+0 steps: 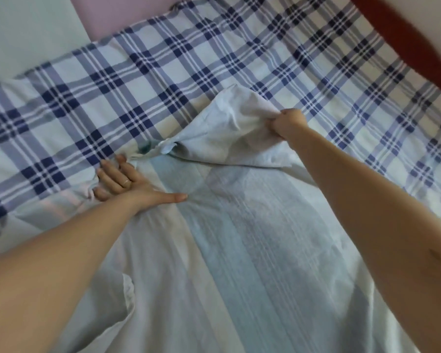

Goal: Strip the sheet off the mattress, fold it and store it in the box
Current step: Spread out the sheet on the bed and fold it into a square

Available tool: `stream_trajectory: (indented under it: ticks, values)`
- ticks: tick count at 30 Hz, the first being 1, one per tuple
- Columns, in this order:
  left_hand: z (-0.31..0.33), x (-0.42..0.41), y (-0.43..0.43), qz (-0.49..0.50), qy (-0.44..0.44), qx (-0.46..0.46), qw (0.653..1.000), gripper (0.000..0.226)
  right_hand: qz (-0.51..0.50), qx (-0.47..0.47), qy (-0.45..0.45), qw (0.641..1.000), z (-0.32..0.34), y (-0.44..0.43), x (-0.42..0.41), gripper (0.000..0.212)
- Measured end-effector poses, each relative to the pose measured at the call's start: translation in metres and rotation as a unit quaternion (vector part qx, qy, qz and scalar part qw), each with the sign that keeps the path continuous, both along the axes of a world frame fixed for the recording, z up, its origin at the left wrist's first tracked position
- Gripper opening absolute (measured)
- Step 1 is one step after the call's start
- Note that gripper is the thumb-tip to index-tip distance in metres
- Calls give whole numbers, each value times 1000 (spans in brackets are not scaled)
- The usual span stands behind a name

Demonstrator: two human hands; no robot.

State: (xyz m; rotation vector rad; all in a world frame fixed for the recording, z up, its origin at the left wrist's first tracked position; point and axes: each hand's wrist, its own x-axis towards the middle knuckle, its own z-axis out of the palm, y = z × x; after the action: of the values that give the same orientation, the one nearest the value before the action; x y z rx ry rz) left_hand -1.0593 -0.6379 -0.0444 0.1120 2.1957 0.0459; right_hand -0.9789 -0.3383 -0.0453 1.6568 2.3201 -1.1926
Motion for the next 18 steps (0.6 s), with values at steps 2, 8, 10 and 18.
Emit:
stream_trajectory:
  ticks: [2, 8, 10, 18]
  values:
    - [-1, -1, 0, 11, -7, 11, 1000, 170, -84, -42, 86, 992, 7, 11, -5, 15]
    - [-2, 1, -4, 34, -3, 55, 998, 160, -180, -11, 225, 957, 18, 18, -21, 34]
    - [-5, 2, -4, 36, 1, 56, 998, 160, -200, -8, 254, 946, 11, 13, -22, 31]
    - [-7, 10, -2, 46, 57, 44, 996, 161, 257, 215, 112, 935, -12, -149, 94, 62]
